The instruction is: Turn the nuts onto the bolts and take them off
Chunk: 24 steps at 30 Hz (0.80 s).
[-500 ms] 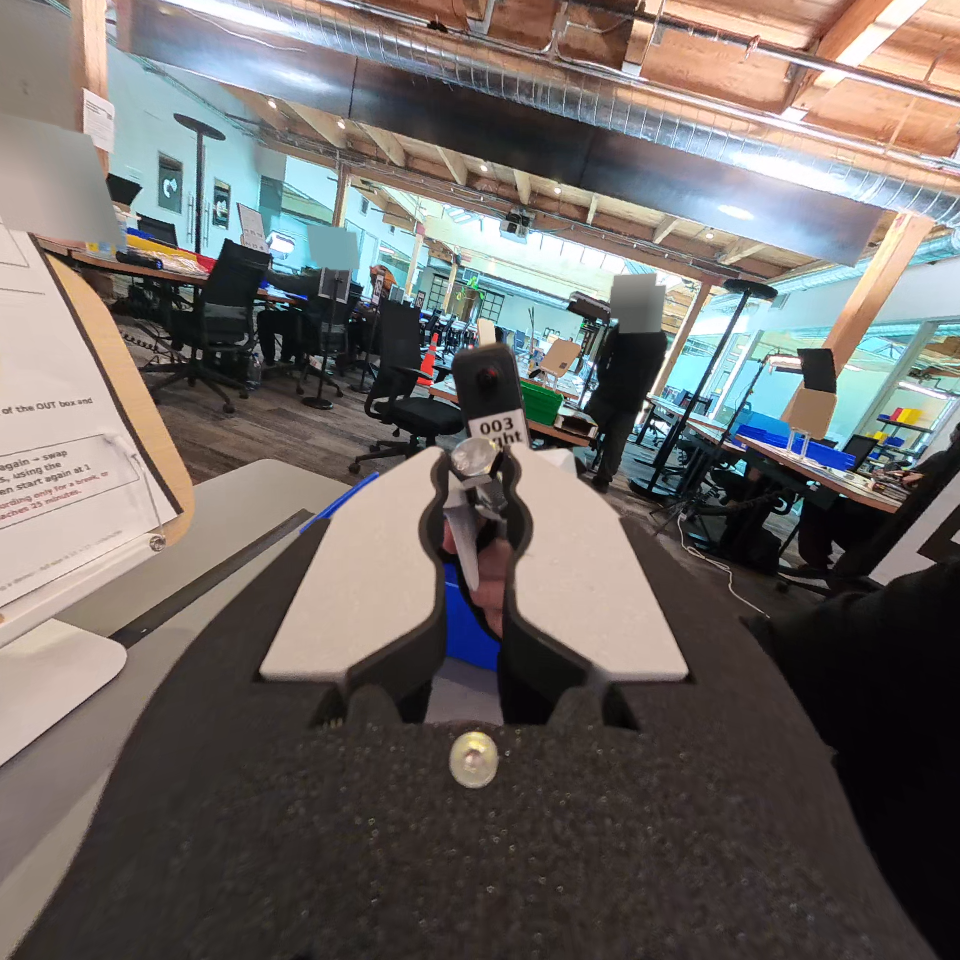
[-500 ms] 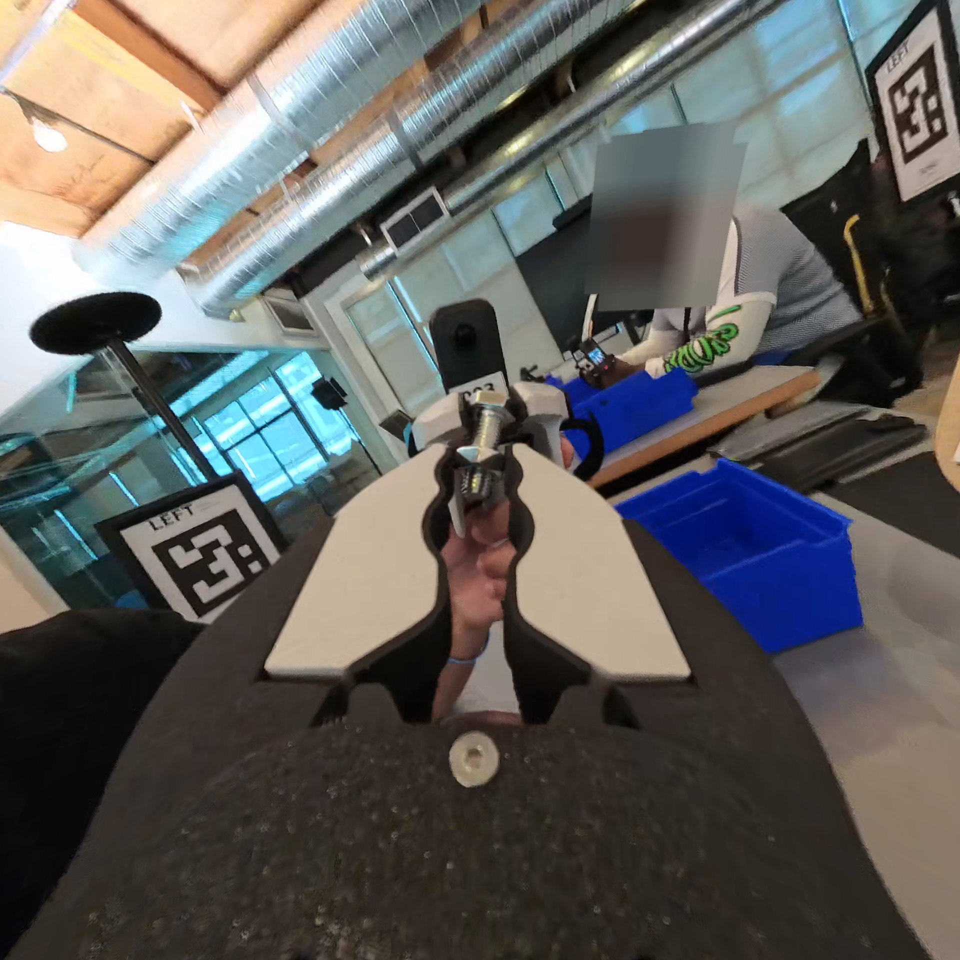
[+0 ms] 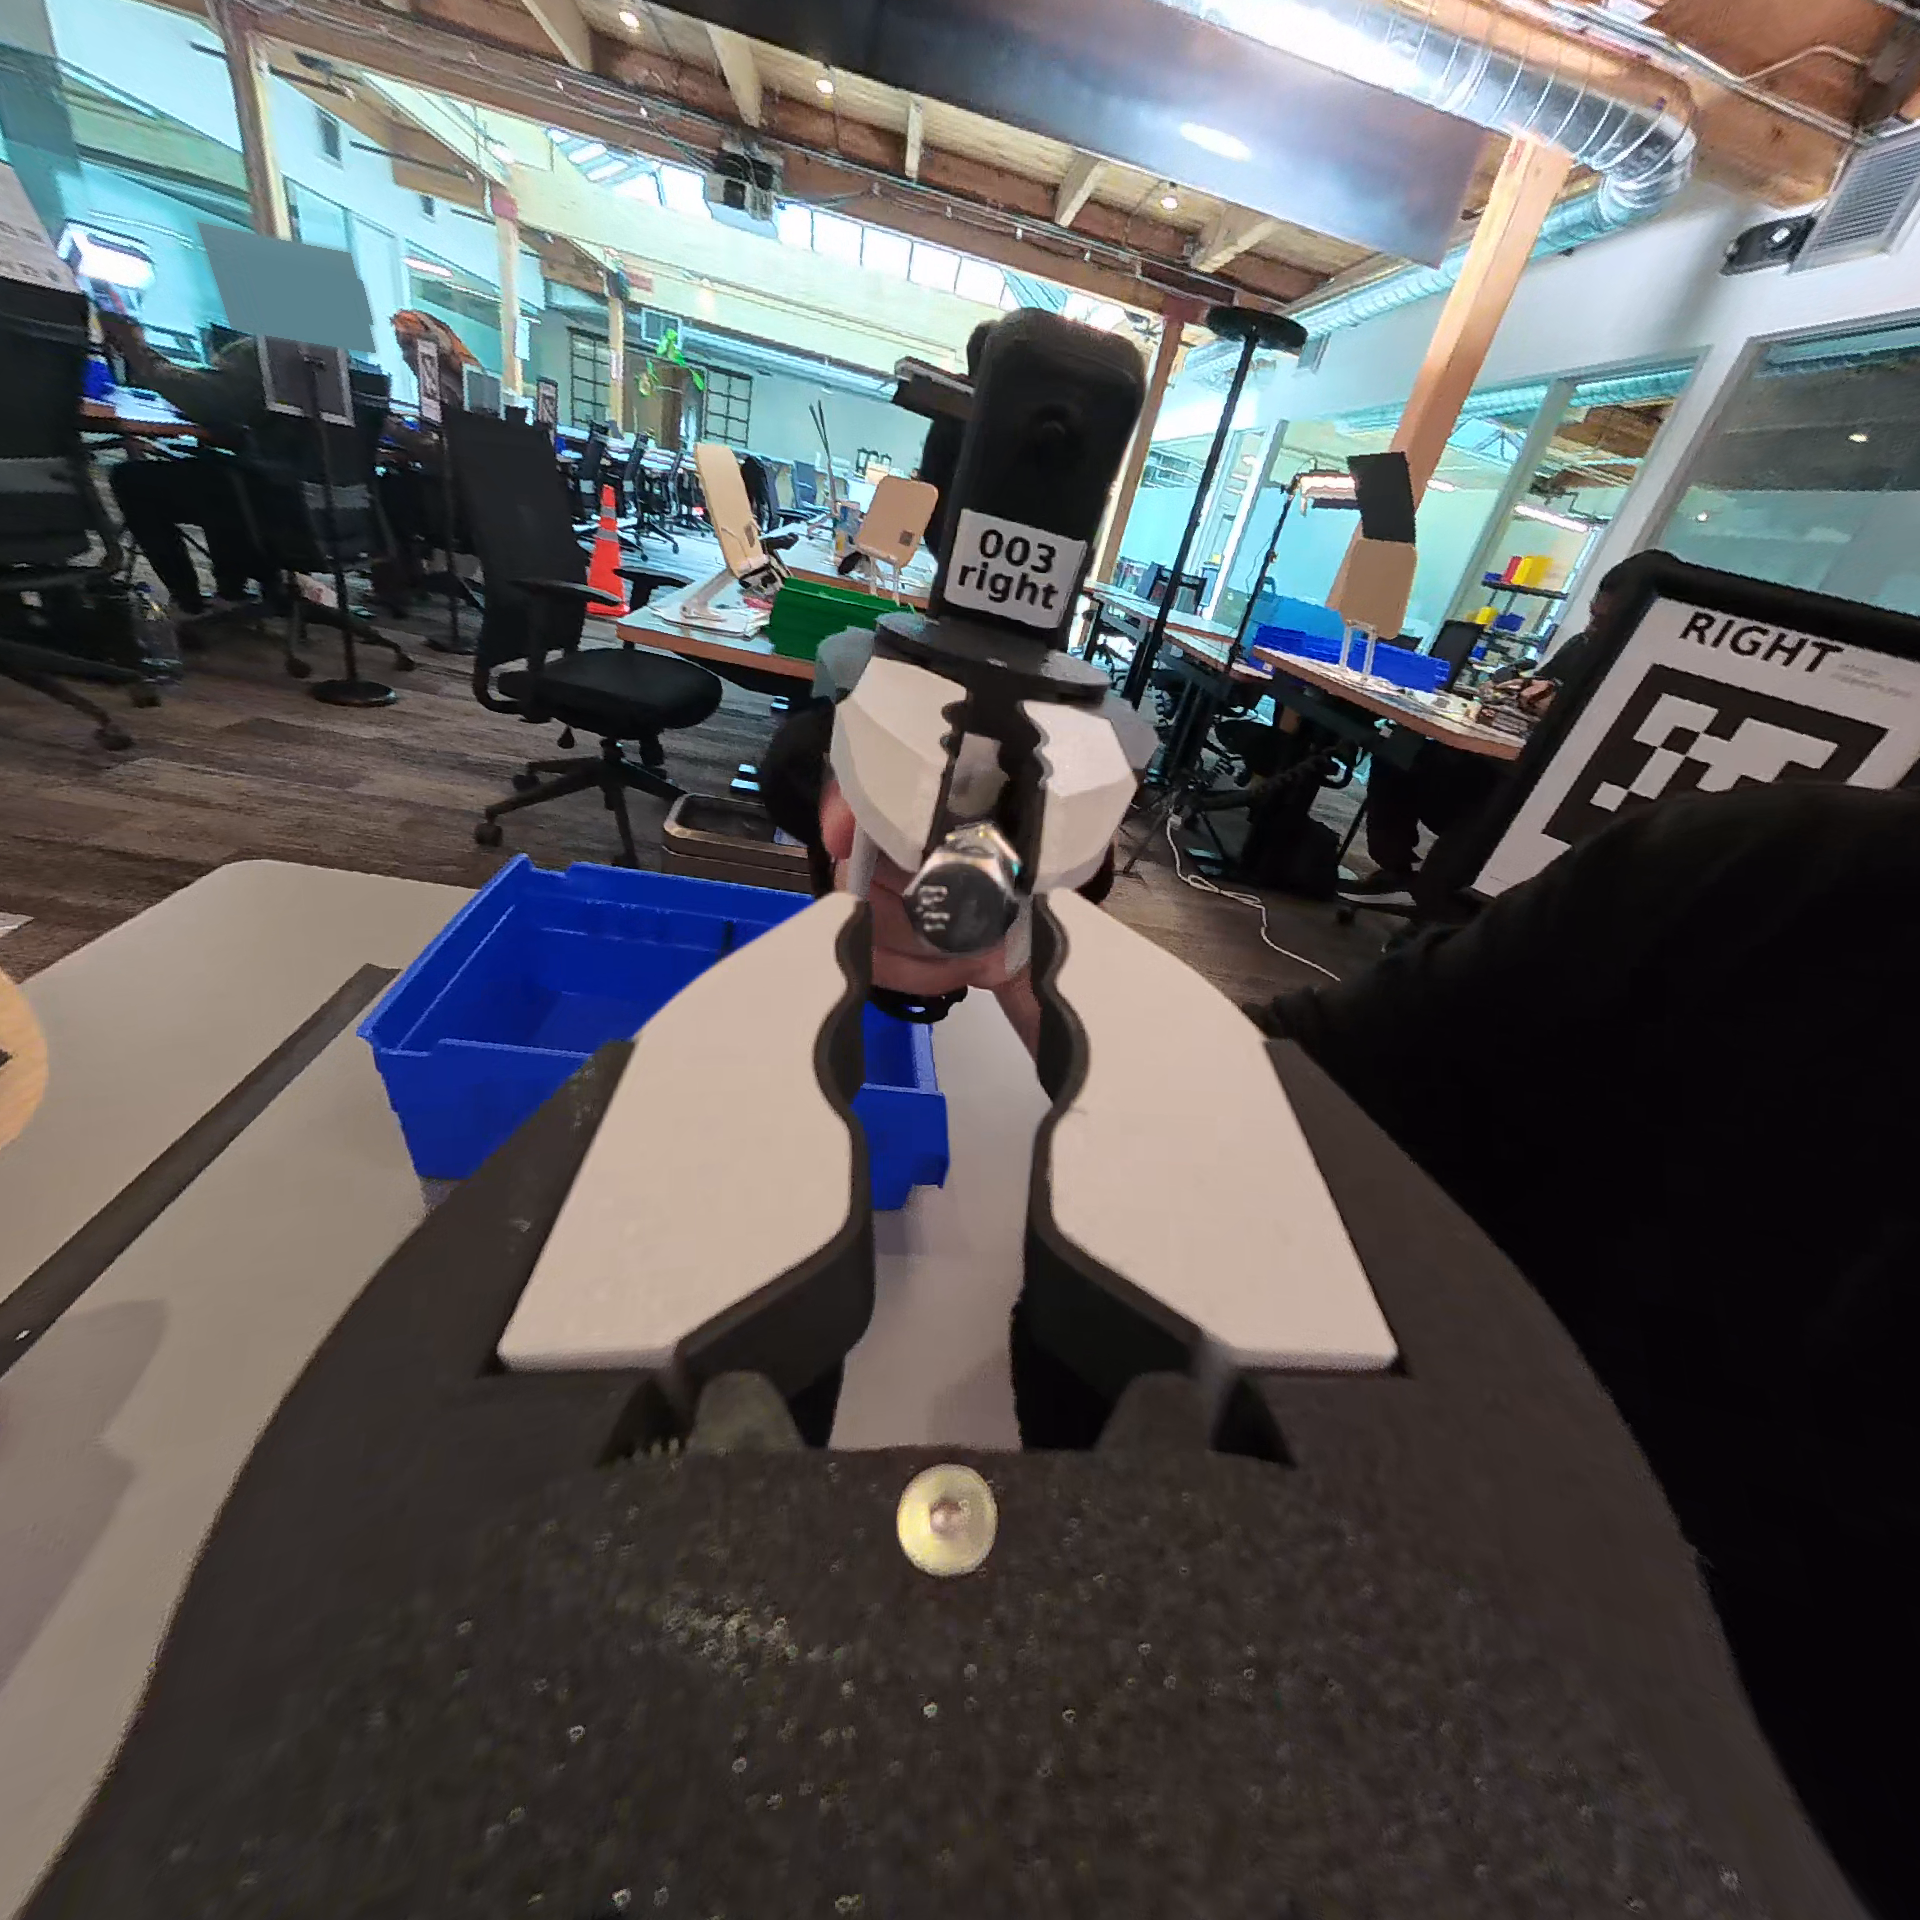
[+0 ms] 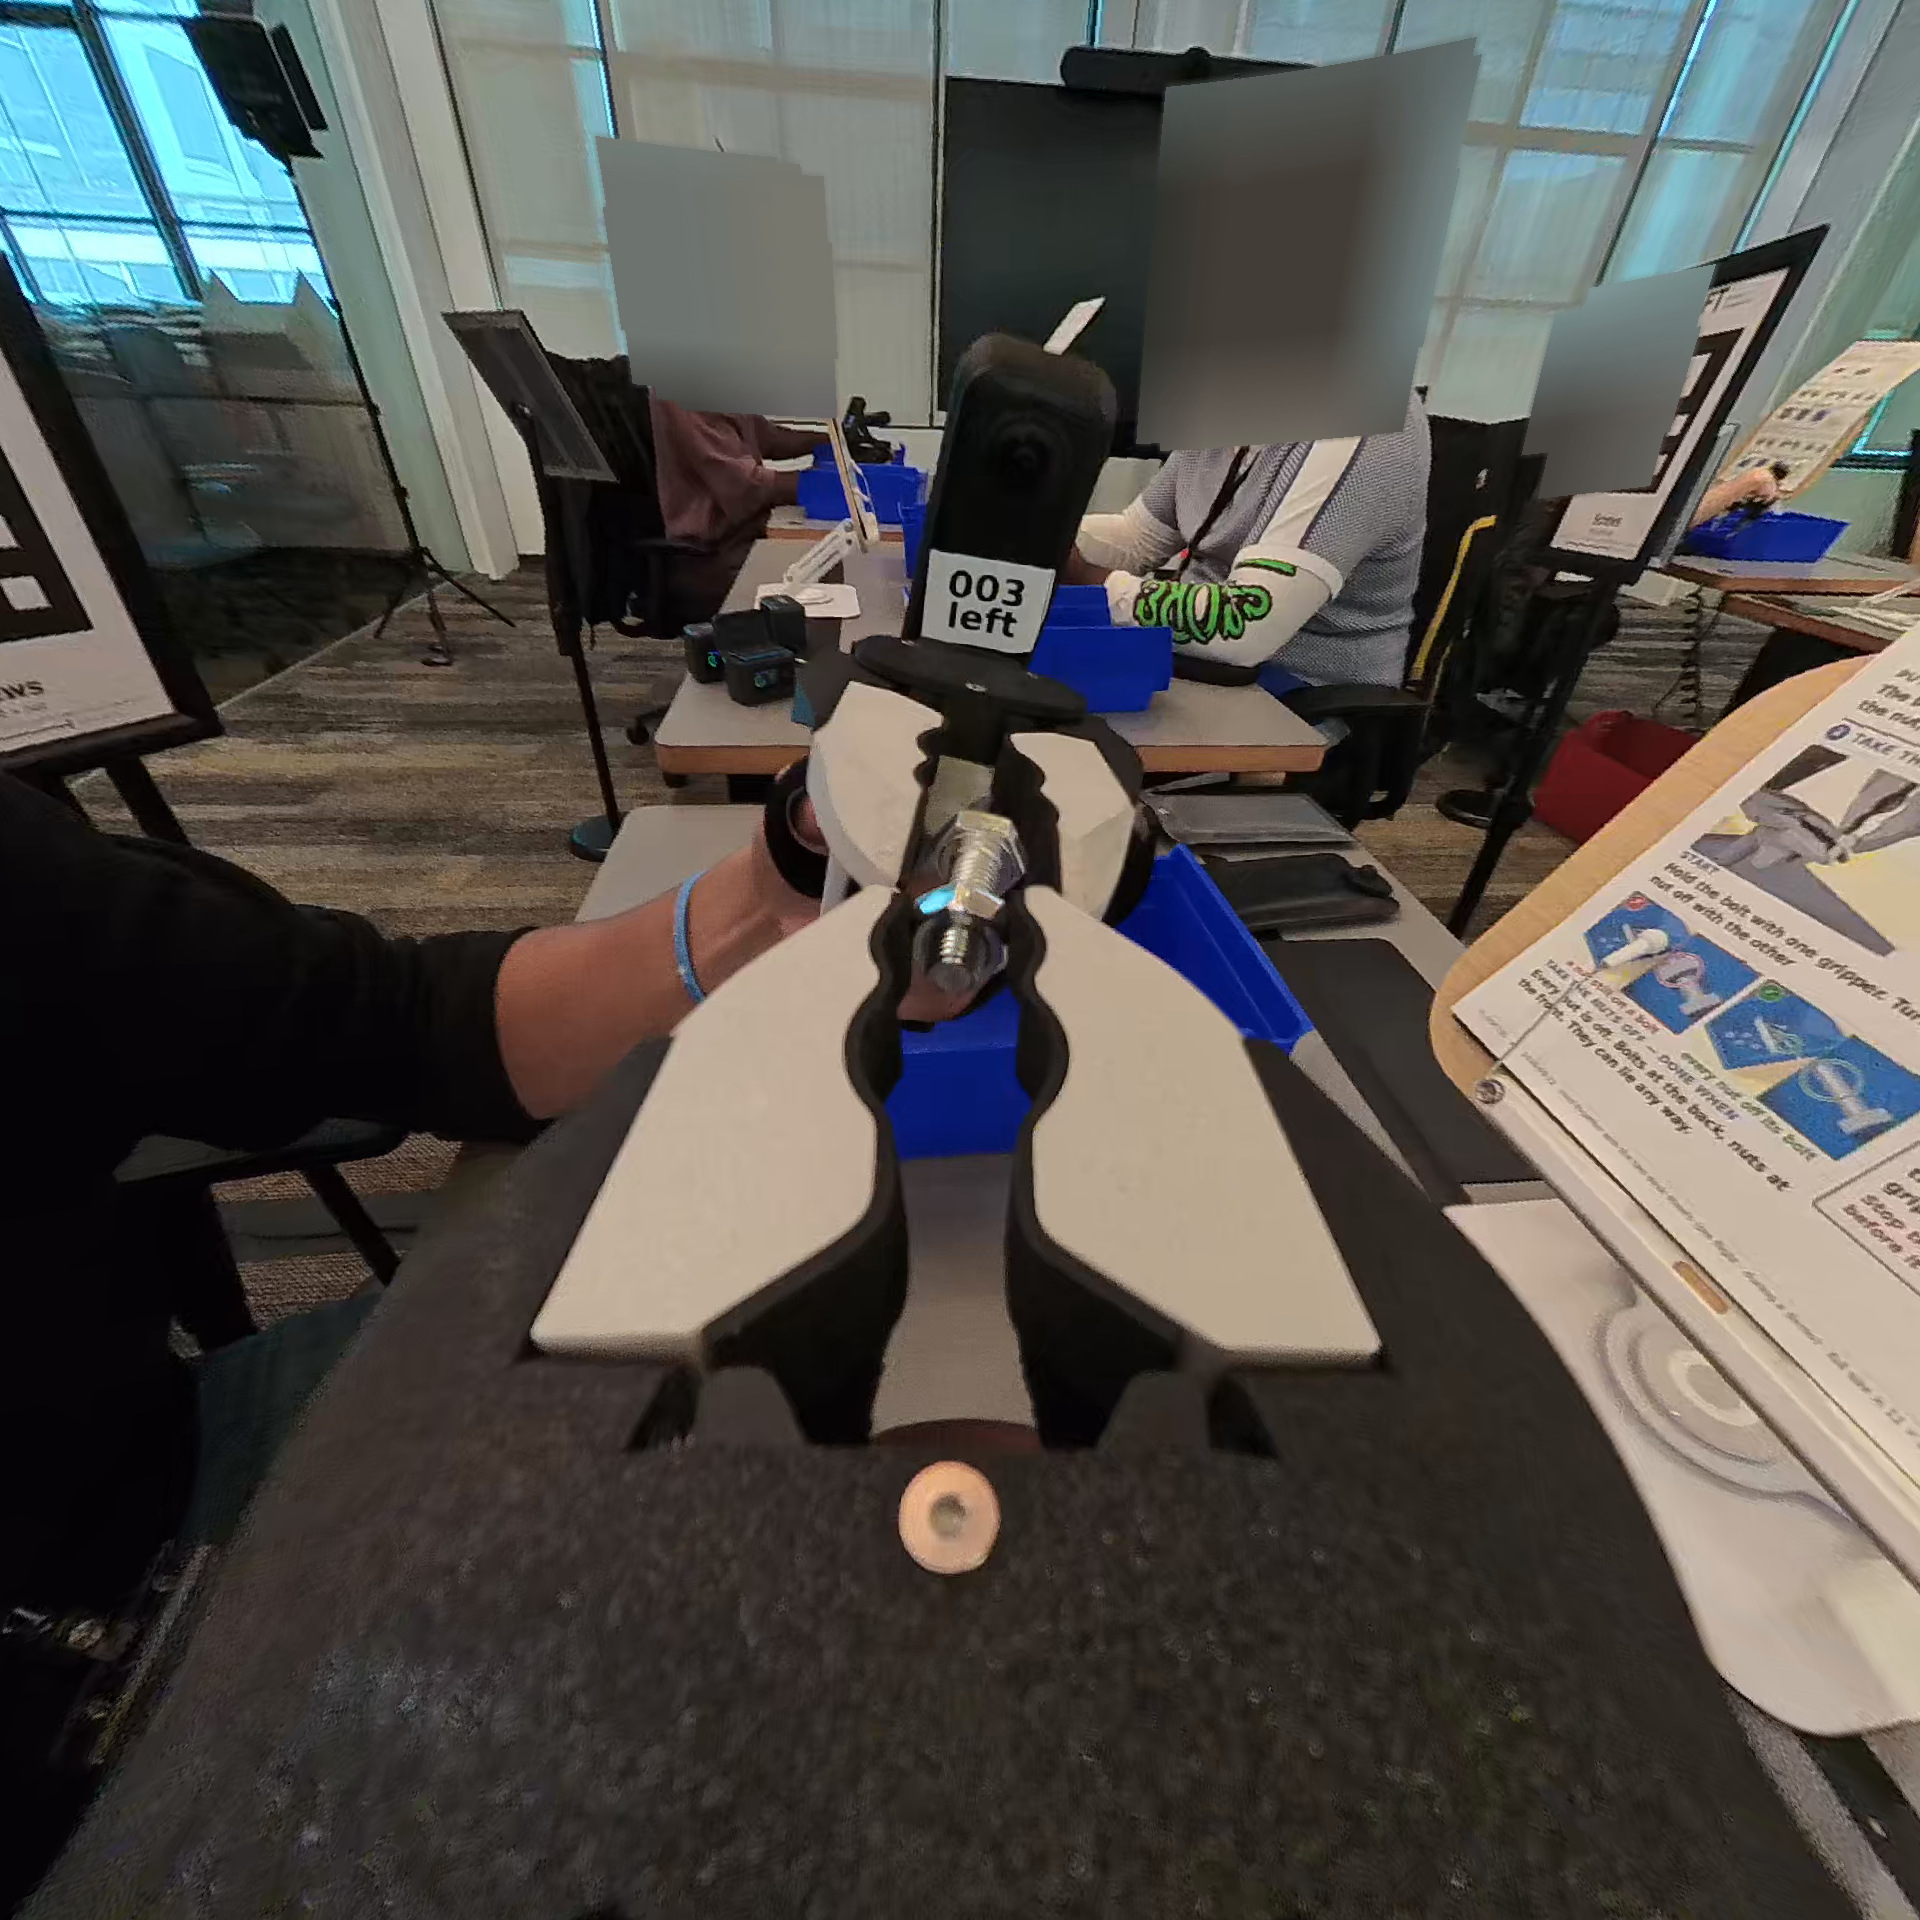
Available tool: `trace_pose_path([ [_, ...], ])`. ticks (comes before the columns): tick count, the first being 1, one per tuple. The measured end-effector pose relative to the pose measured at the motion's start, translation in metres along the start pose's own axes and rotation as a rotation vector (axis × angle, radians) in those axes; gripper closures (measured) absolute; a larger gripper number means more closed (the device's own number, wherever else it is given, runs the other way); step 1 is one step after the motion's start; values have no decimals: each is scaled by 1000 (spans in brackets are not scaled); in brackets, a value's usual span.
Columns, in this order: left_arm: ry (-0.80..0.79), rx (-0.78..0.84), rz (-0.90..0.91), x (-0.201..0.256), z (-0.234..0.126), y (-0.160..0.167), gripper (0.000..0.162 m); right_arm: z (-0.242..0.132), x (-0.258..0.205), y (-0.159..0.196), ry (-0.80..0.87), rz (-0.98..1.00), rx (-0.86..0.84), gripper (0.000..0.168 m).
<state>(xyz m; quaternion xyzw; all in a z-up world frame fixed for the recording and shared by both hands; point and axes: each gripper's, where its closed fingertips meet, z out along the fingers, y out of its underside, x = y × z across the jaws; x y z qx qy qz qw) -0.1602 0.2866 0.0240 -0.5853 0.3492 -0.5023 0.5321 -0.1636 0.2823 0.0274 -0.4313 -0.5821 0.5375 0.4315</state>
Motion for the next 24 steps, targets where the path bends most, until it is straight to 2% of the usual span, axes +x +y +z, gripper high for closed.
trace_pose_path([
  [8,27,6,24,5,-8,-3,134,0,-3,0,-31,23,-4,151],
  [12,31,-11,12,5,-7,-1,138,4,-3,6,-2,-39,-40,151],
  [18,88,-9,-121,-1,-5,5,140,5,1,12,94,-187,-111,151],
  [24,120,-20,-178,-6,-7,11,145,7,5,17,154,-271,-167,151],
])
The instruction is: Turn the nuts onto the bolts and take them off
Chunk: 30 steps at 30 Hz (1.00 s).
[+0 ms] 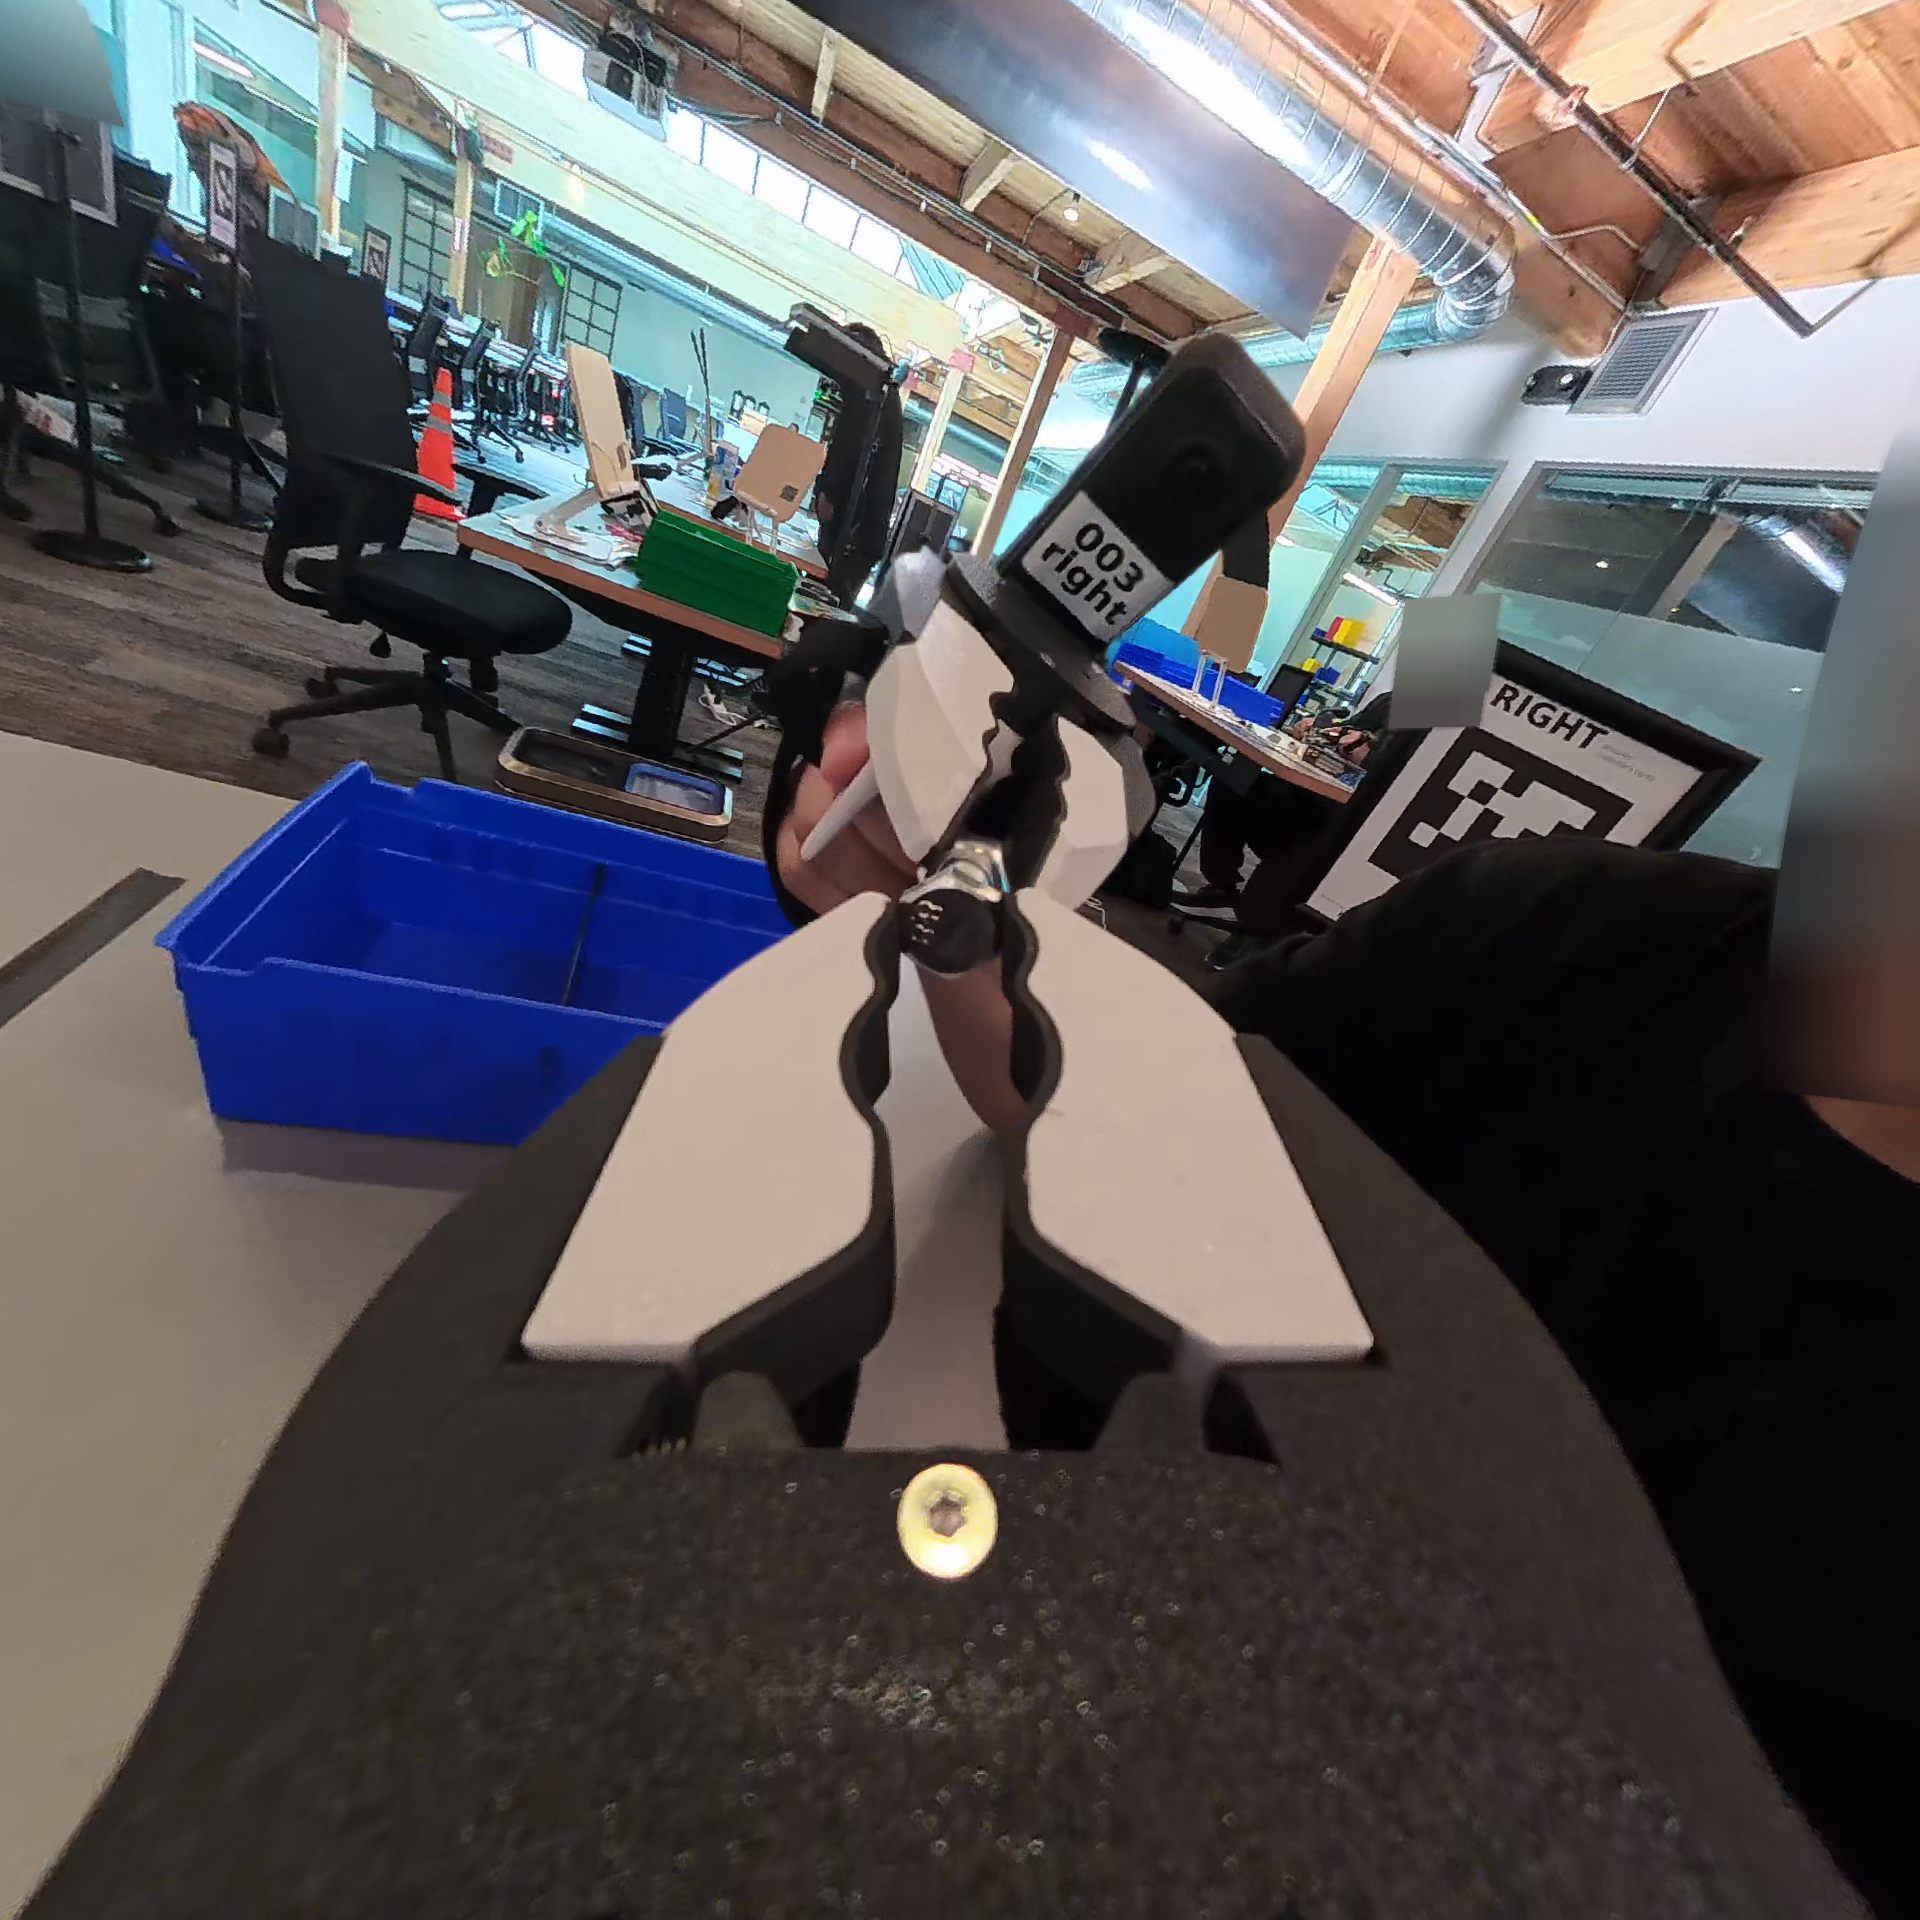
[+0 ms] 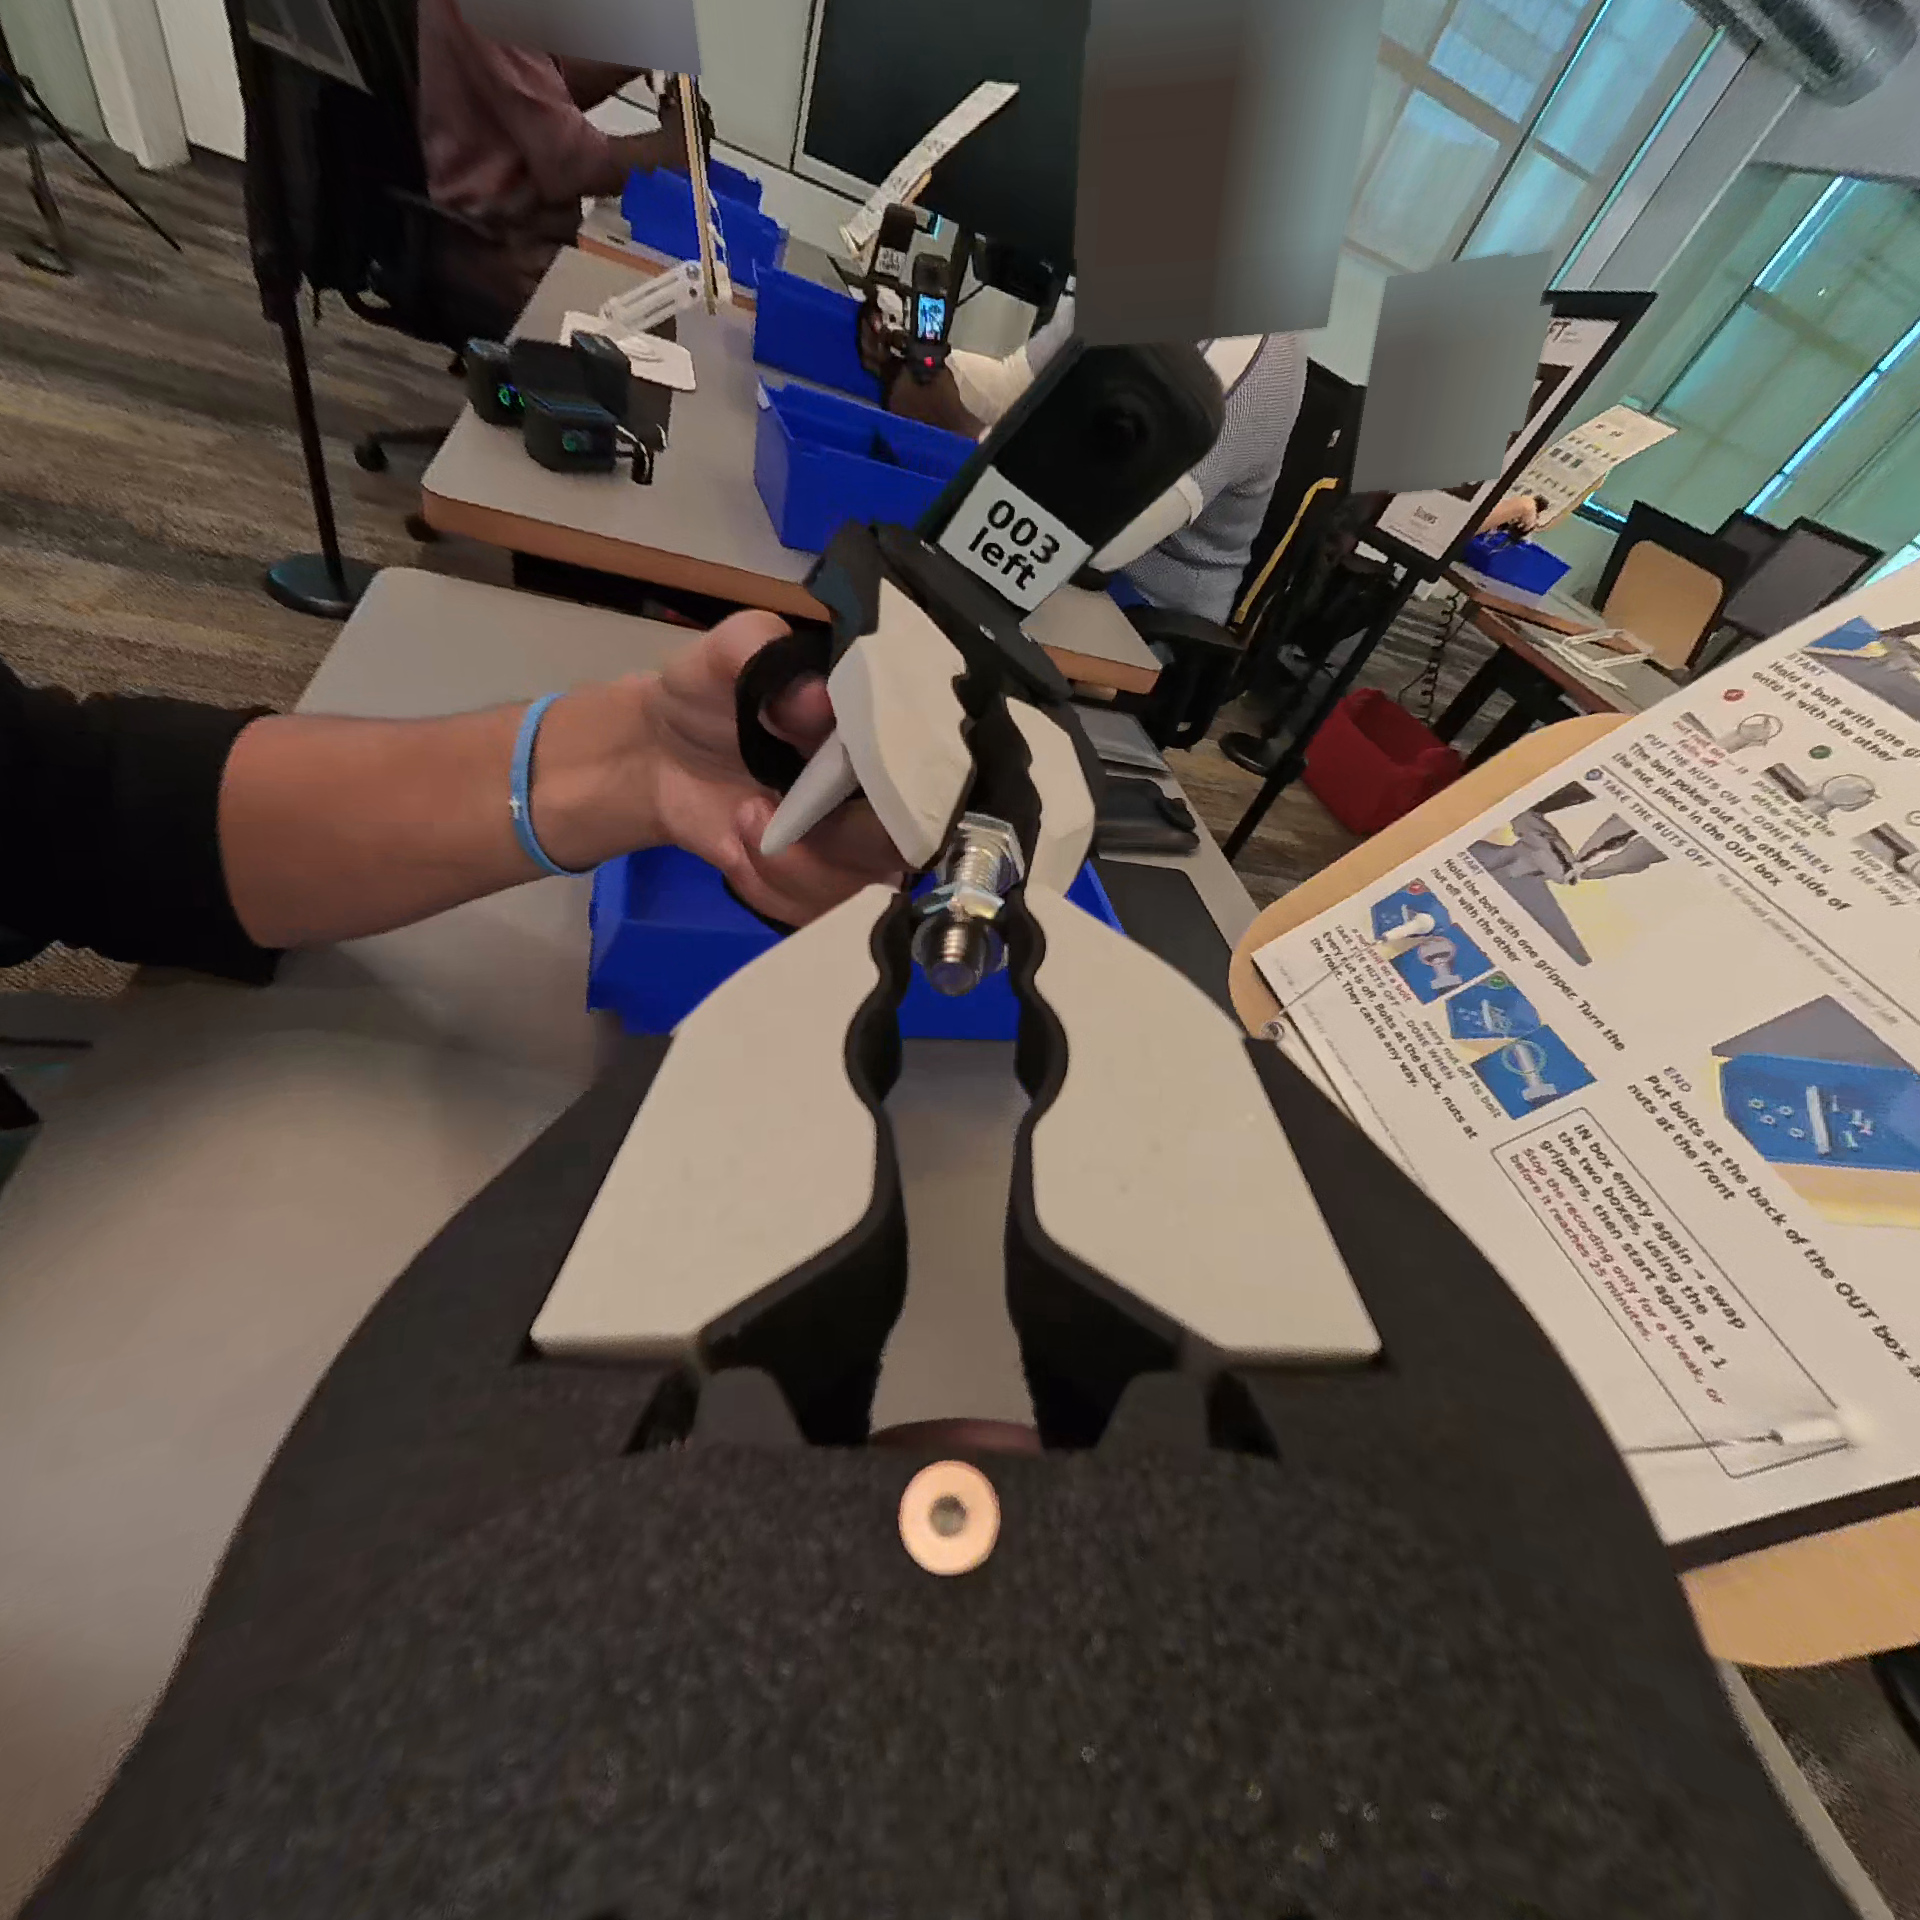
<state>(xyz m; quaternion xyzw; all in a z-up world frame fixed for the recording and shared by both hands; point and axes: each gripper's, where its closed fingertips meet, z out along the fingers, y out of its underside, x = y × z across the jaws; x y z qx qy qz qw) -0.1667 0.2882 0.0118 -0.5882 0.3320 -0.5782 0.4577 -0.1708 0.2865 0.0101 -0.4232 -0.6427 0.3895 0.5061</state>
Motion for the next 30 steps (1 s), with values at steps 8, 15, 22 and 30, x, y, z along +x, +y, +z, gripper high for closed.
trace_pose_path([
  [8,-31,32,81,4,1,-6,145,-2,3,-8,-7,68,83,151],
  [15,-233,74,293,4,-12,-24,144,0,18,-10,30,297,165,104],
  [22,-290,36,301,-2,-15,-22,145,13,-11,-13,-343,618,245,95],
  [30,-246,49,254,-10,-17,-17,145,-16,9,-33,-222,526,406,90],
])
